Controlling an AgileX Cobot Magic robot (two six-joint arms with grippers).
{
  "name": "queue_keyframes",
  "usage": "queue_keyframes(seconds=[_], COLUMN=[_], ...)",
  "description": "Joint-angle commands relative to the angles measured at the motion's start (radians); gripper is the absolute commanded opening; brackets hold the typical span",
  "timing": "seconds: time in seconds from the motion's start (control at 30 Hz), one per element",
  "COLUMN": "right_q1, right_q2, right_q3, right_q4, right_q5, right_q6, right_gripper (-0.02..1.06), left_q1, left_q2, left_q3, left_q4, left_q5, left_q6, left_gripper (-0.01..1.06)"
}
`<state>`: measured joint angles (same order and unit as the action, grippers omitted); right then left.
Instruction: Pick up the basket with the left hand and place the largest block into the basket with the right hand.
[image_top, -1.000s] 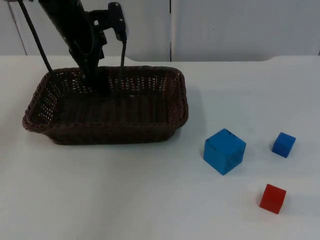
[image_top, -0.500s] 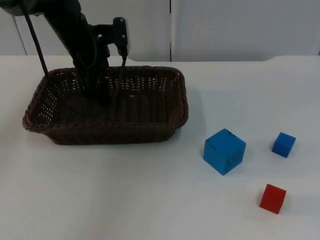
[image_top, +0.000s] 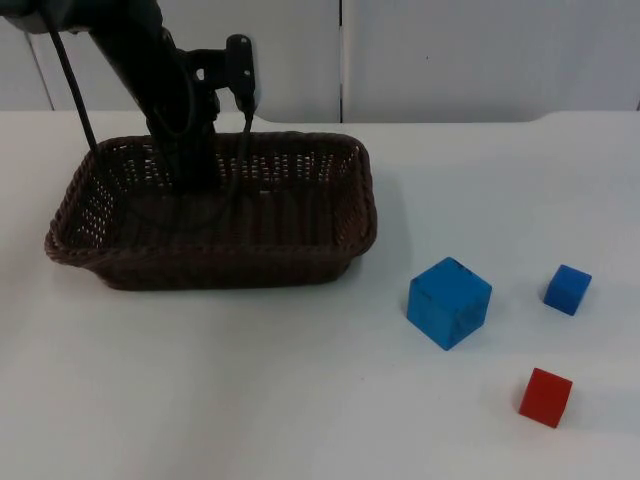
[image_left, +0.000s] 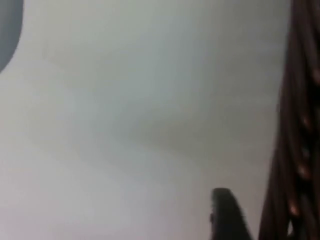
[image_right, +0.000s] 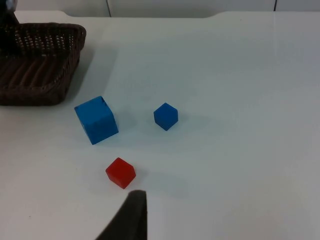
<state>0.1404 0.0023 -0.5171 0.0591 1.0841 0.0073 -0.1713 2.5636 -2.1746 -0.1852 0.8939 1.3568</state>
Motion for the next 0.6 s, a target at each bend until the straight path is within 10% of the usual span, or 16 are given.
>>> queue_keyframes(seconds=[0.0, 0.23, 0.57], right_q1=[-0.007, -0.007, -0.007], right_q2=[-0.002, -0.002, -0.002], right_q3=[0.002, 0.002, 0.002], right_q4=[-0.002, -0.002, -0.002], right_q5=[-0.008, -0.008, -0.008], right_q6=[0.003, 0.003, 0.003], right_gripper=[1.05, 1.05, 1.05], left_q1=[-0.002, -0.002, -0.006], left_q2=[-0.001, -0.001, -0.025], left_q3=[-0.005, -0.005, -0.005], left_q4=[-0.012, -0.004, -0.004], left_q5=[0.008, 0.008, 0.010], left_q6=[0.004, 0.004, -0.006], left_gripper=[0.35, 0.00, 0.00])
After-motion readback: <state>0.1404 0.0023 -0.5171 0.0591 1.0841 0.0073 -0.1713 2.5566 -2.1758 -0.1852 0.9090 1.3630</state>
